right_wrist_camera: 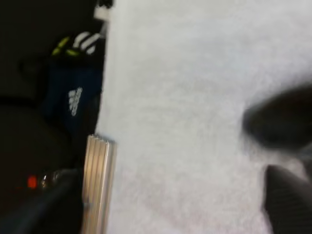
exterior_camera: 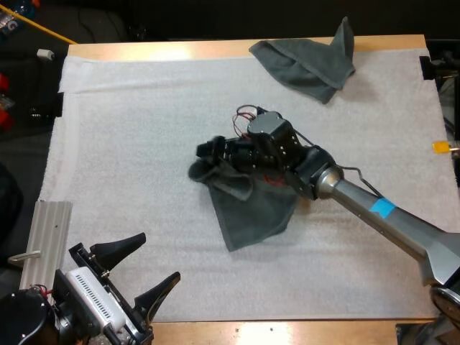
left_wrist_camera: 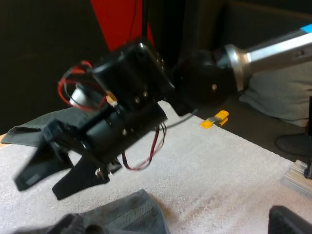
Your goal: Pick towel from pile, fold and stack
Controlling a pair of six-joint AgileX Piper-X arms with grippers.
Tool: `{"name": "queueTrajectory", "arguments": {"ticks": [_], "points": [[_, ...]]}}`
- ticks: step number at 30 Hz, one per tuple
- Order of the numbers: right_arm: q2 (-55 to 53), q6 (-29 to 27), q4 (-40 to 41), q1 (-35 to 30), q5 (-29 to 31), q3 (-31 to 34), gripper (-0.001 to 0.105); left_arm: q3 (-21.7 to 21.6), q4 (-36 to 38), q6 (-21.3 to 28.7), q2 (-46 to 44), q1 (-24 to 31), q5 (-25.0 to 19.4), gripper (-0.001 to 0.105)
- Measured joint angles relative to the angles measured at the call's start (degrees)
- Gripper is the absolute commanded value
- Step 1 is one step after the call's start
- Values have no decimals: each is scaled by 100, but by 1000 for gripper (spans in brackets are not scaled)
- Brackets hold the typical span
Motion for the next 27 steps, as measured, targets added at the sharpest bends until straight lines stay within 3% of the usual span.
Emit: {"name": "queueTrajectory", "arguments": {"ticks": [4,8,11,15,19,27], "points": [[-80,-733,978,0,70,-376,74,0,0,0,0,0,0,71],[-252,-1594,2147,0,499,-522,74,0,0,31,0,0,0,71],[-422,-1929,2784,-59,849,-521,74,0,0,82,0,0,0,71],[-657,-2125,3317,-243,1252,-521,74,0,54,266,0,0,11,71],[-749,-2149,3676,-613,1300,-525,74,-15,348,666,119,0,9,71],[-745,-2267,4250,-1341,1328,-525,73,-15,435,1002,496,-90,9,71]]}}
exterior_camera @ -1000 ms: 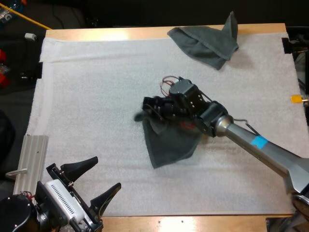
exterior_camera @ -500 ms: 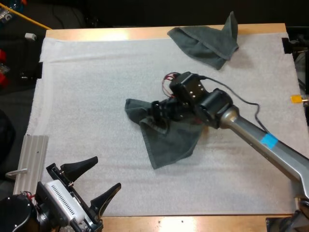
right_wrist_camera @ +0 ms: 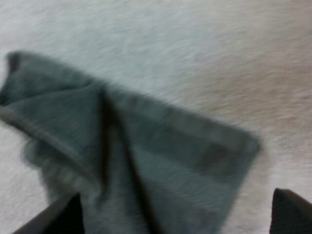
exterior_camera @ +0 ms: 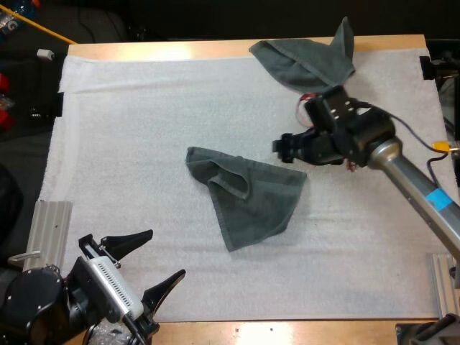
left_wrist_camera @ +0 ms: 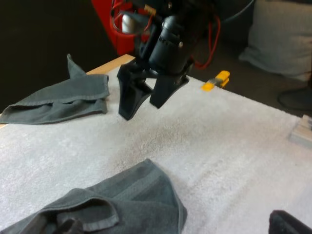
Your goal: Pick towel from pile, fold and stack
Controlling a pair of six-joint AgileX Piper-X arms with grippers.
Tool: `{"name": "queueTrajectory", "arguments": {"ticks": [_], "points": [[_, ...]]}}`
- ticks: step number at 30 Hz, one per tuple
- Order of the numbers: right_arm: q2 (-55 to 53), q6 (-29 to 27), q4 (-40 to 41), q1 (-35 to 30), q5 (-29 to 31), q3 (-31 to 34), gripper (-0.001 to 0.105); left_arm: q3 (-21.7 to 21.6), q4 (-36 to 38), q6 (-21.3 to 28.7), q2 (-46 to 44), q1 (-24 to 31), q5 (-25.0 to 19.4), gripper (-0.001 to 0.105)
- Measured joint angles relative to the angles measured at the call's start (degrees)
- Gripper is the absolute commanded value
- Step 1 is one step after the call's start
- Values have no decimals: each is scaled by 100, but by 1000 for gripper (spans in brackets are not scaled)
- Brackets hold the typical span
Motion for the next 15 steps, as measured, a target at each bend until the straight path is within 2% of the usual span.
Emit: {"name": "queueTrajectory", "arguments": {"ticks": [5,11,15], "points": [[0,-35,-56,-232,0,174,67,0,0,249,273,-448,-93,71],[0,-16,-368,-322,-34,885,67,0,13,394,781,-992,-394,71],[0,187,-749,-322,-50,1377,62,0,170,632,1175,-1280,-631,70]]}}
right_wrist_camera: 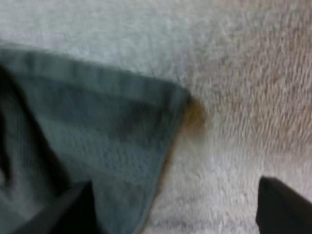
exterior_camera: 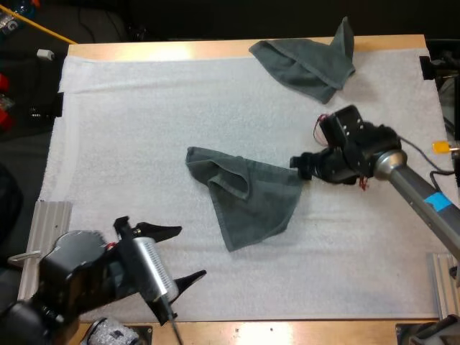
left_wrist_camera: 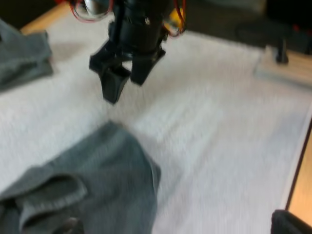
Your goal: Pick towel from pile, fold and stack
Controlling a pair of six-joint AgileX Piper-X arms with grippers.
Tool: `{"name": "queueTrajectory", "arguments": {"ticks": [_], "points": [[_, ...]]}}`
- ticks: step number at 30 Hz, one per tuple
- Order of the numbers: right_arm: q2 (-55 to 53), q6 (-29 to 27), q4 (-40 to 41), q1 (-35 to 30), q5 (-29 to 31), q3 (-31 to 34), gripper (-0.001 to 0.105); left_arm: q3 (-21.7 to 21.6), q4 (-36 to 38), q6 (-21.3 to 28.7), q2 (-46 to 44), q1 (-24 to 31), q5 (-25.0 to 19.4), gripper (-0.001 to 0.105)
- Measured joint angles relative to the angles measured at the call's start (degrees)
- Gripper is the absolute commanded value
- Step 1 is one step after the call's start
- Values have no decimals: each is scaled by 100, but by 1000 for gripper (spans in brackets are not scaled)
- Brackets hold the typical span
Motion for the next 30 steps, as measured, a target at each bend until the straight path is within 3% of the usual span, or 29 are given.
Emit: {"name": "queueTrajectory", "arguments": {"ticks": [8,21,30], "points": [[321,501,-808,0,-446,281,60,0,140,352,619,-447,-538,69],[1086,1340,-1686,0,-578,281,60,0,352,373,880,-474,-615,69],[1260,1707,-1918,0,-330,281,33,0,352,373,880,-474,-615,69]]}}
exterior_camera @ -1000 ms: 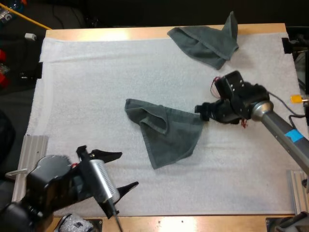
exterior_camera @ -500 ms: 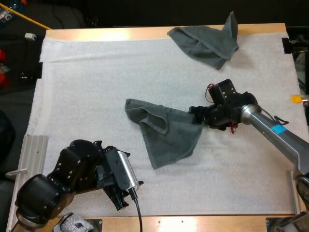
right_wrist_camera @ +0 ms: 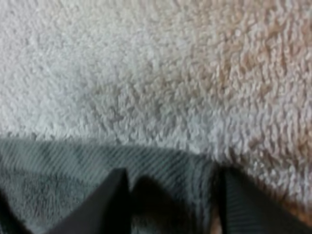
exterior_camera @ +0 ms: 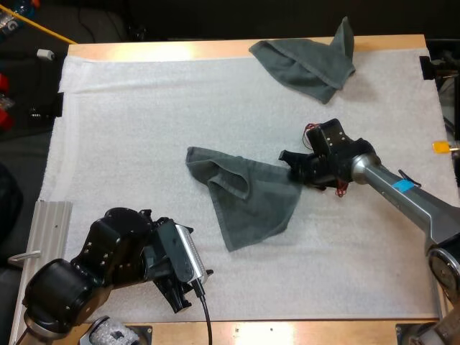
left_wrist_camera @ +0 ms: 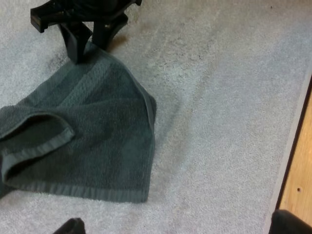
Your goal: Pick towel from pile, fold and stack
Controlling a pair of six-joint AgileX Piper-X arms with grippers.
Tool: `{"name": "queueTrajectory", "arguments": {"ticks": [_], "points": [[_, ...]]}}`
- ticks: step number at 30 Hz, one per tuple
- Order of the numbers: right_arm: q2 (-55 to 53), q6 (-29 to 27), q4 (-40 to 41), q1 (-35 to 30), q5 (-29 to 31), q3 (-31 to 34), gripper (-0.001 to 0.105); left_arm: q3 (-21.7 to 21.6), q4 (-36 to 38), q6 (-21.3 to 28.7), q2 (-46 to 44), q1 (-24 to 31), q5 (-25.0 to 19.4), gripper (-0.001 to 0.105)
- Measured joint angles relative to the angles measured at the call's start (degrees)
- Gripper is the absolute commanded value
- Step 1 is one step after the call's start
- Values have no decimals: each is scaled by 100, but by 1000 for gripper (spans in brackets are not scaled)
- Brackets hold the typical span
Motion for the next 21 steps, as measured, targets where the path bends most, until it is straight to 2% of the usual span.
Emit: {"name": "queueTrajectory", "arguments": {"ticks": [8,17,21], "points": [[26,33,-37,0,178,0,1,0,0,58,0,0,0,69],[-448,-554,-16,0,442,0,0,0,-111,124,286,-14,136,69],[-822,-679,162,0,531,0,0,0,-396,292,627,-315,138,69]]}}
